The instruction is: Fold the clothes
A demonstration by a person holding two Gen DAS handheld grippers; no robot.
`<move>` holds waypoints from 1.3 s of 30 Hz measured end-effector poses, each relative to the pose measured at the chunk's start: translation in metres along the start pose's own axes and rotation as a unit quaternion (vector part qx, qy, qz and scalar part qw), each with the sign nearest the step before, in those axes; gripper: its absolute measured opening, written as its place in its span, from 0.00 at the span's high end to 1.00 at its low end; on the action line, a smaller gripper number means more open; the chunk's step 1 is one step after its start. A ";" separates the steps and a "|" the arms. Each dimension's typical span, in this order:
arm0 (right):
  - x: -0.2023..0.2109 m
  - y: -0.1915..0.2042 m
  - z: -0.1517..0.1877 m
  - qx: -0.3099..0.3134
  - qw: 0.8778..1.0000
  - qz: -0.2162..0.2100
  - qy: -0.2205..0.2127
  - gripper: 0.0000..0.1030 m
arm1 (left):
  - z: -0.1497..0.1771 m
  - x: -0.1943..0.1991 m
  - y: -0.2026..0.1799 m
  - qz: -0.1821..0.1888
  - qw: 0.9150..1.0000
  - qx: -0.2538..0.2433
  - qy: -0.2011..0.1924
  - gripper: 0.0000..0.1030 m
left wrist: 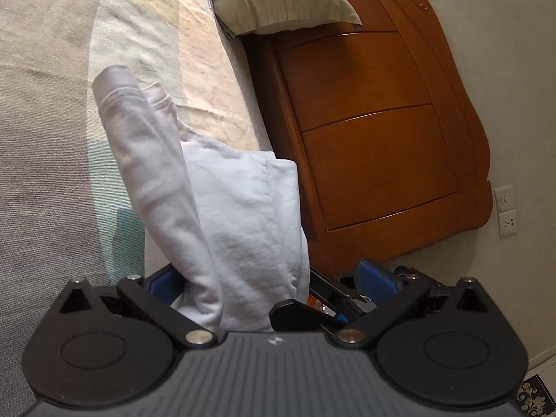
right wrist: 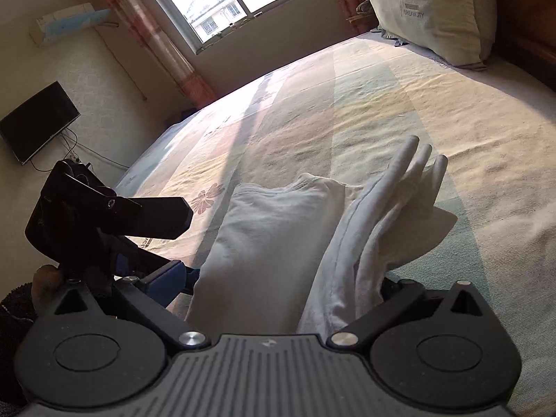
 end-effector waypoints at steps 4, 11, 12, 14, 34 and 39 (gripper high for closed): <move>0.024 -0.038 -0.018 0.005 1.000 0.030 -0.004 0.00 | -0.022 -0.047 -0.012 0.025 1.000 0.002 0.006 0.02; 0.059 -0.100 -0.048 0.010 0.997 0.073 -0.014 0.00 | -0.051 -0.118 -0.026 0.055 0.998 -0.001 0.029 0.02; 0.063 -0.109 -0.052 0.008 0.997 0.077 -0.016 0.00 | -0.053 -0.124 -0.025 0.056 0.998 0.001 0.032 0.02; 0.067 -0.122 -0.056 0.002 0.996 0.088 -0.017 0.00 | -0.057 -0.137 -0.024 0.057 0.998 0.004 0.038 0.02; 0.079 -0.173 -0.023 -0.035 0.958 0.283 -0.035 0.00 | -0.030 -0.052 0.005 -0.218 0.961 -0.166 0.033 0.02; 0.038 -0.166 -0.010 0.021 0.952 0.306 -0.012 0.00 | -0.005 -0.031 0.010 -0.269 0.940 -0.208 0.032 0.02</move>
Point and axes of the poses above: each gripper's, at about its wrist camera, not at the fingertips, and x roughly against the way its jaws point, y to its left, z to its underside, the point moved 3 cm from there along -x, roughly the way its jaws point, and after that the axes turned 9 degrees about y, right-handed, at the moved point
